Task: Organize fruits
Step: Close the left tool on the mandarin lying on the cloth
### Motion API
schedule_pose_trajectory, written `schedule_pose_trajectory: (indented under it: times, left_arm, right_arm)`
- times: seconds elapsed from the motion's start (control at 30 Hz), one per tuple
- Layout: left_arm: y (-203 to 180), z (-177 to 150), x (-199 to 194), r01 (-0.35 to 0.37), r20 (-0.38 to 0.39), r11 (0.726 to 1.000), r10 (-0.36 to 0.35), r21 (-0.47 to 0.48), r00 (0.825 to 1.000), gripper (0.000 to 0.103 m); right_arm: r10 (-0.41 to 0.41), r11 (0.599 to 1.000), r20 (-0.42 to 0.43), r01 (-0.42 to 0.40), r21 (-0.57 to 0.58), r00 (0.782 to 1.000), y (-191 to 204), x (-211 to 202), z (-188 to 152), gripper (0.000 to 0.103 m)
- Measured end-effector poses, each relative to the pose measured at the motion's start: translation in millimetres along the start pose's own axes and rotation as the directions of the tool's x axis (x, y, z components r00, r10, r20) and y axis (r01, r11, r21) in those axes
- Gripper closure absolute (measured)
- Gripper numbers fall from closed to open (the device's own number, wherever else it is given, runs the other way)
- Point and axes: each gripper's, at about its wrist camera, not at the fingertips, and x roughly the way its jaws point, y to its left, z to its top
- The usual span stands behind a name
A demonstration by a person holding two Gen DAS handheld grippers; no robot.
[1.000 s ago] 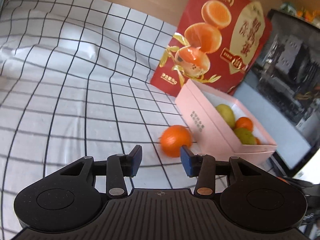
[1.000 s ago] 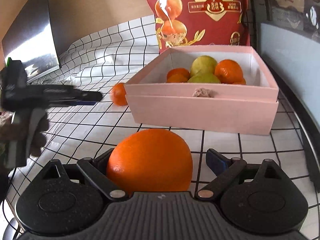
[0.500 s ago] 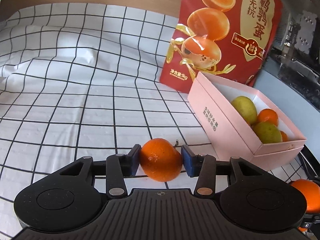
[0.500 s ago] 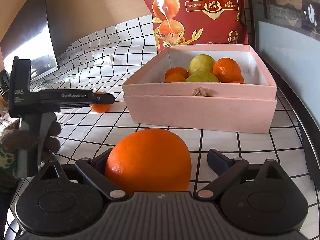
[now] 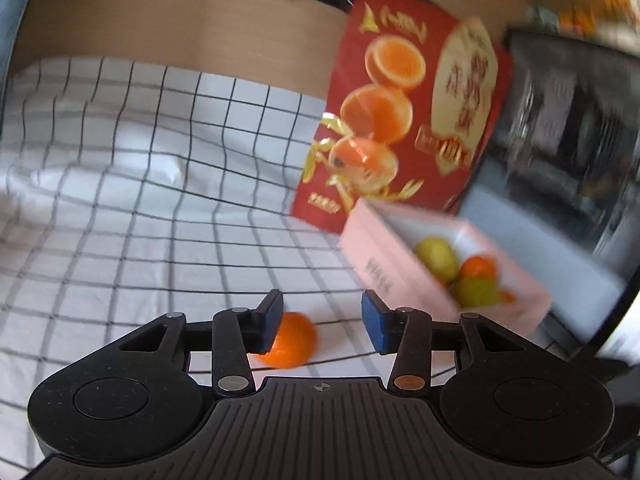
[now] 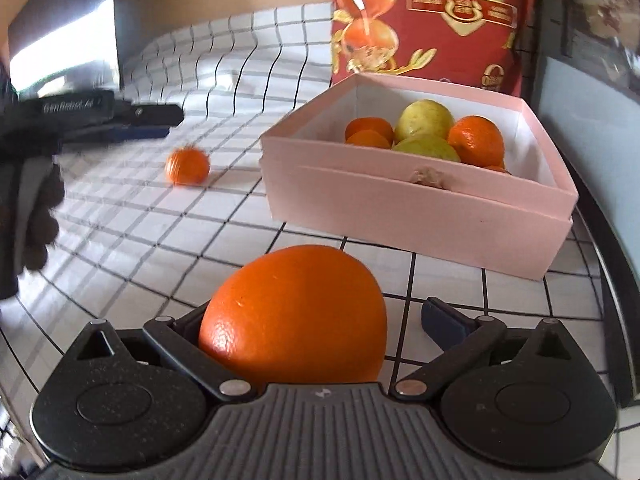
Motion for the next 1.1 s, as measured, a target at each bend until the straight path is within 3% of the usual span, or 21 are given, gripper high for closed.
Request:
schedule_pose_trajectory:
  times: [0.1, 0.13, 0.2, 0.4, 0.5, 1.1]
  left_arm:
    - [-10, -5, 14, -0.121, -0.014, 0.989, 0.122, 0.083, 0.992, 0.055]
    - [-11, -6, 19, -0.129, -0.031, 0.987, 0.132, 0.091, 0.991, 0.055]
    - [-9, -9, 22, -0.104, -0.041, 0.991, 0.108, 0.085, 0.993, 0.051]
    - [-28, -12, 35, -0.1, -0.083, 0.987, 0.111, 0.128, 0.99, 0.053]
    - [-45, -18, 44, -0.131, -0.122, 0.971, 0.158, 0.2, 0.98, 0.052]
    - [-48, -16, 35, -0.157, -0.092, 0.966, 0.178, 0.204, 0.98, 0.057]
  right_arm:
    - [-0.015, 0.999, -0.017, 0.014, -0.047, 1.0, 4, 2, 0, 0.0]
    - [-0.011, 0.999, -0.019, 0.01, -0.051, 1.0, 4, 1, 0, 0.0]
    - [-0.002, 0.998, -0.022, 0.0, -0.057, 1.0, 2, 0, -1, 0.0]
    - [0.022, 0.996, -0.029, -0.024, -0.083, 0.999, 1, -5, -5, 0.0]
    - [0.025, 0.996, -0.028, -0.027, -0.086, 0.999, 1, -7, -5, 0.0]
    - [0.026, 0.996, -0.026, -0.028, -0.085, 0.999, 1, -7, -5, 0.0]
